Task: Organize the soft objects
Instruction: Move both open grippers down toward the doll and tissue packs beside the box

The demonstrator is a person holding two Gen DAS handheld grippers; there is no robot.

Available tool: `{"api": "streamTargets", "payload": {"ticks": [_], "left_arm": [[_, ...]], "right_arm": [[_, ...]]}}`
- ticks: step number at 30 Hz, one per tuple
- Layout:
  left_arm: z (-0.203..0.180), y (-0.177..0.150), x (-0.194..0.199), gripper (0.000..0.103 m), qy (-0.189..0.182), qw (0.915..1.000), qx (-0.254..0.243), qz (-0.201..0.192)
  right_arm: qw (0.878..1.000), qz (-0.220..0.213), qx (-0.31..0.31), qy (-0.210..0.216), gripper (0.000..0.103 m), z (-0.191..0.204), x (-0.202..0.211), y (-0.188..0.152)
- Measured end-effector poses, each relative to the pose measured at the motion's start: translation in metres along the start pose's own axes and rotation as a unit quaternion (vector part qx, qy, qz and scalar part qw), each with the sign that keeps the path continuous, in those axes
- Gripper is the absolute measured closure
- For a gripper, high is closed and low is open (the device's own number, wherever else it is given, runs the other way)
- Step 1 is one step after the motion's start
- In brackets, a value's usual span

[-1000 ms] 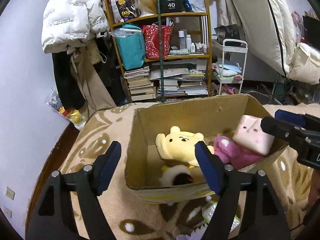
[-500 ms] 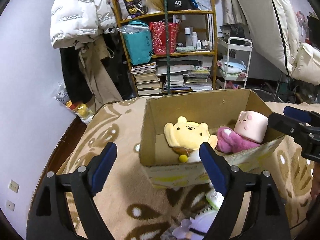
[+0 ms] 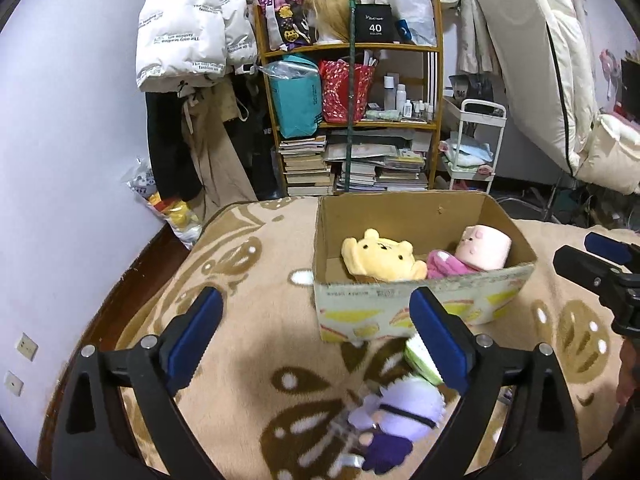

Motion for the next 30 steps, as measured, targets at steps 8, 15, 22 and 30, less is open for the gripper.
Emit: {"api": "streamTargets", "payload": {"ticks": [8, 15, 22, 30], "left_arm": [[0.000, -0.023, 0.024, 0.009, -0.010, 0.9999, 0.003, 0.002], [-0.003, -0.040, 0.031, 0.009, -0.009, 0.9999, -0.009, 0.011], [-0.004, -0.046, 0.021, 0.009, -0.020, 0.9991, -0.010, 0.036], [-0.005, -0.049, 0.003, 0.009, -0.018, 0.9982, -0.013, 0.055]], "right_arm": [[1.000, 0.002, 0.019, -0.014, 0.000, 0.014, 0.021, -0.016], [0.999, 0.015, 0.022, -0.026, 0.000, 0.020, 0.031, -0.038], [0.999, 0.030, 0.013, -0.025, 0.000, 0.017, 0.028, -0.044], [0.998, 0.036, 0.000, -0.052, 0.000, 0.007, 0.015, -0.041]]}}
Point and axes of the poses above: each gripper's, at about its wrist camera, not at the fingertips, and x roughly against the way its jaws point, z to its left, y to its top, the point moved 5 cm from there along -x, roughly the way its jaws point, and after that the axes turned 12 degrees about z, right-handed, at the moved point
